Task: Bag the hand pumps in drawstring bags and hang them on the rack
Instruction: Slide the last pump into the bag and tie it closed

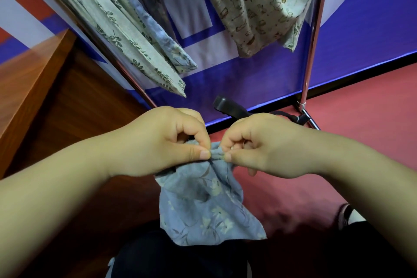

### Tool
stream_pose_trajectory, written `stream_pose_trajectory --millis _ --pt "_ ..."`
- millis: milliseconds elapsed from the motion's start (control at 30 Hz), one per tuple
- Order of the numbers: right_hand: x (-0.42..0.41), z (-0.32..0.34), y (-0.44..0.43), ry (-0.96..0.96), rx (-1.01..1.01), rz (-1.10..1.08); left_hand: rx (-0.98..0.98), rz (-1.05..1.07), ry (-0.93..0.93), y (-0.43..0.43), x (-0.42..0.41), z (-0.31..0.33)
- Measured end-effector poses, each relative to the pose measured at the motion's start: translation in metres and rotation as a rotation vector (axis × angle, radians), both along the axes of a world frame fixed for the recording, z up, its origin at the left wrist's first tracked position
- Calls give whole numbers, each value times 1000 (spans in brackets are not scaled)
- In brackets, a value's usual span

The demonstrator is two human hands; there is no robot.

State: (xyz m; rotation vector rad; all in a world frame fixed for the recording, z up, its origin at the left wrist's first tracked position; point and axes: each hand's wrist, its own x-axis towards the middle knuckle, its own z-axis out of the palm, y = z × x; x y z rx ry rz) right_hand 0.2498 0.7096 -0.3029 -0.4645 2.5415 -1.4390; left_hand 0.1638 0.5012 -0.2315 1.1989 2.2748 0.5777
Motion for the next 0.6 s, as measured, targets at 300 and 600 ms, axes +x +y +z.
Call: stream_pose_trajectory --millis 300,600 --pt "-1 10 7 350 11 -261 -42 221 -105 -1 -2 -13" --pt "-4 12 11 -18 -316 -215 31 298 -233 -1 -6 -21"
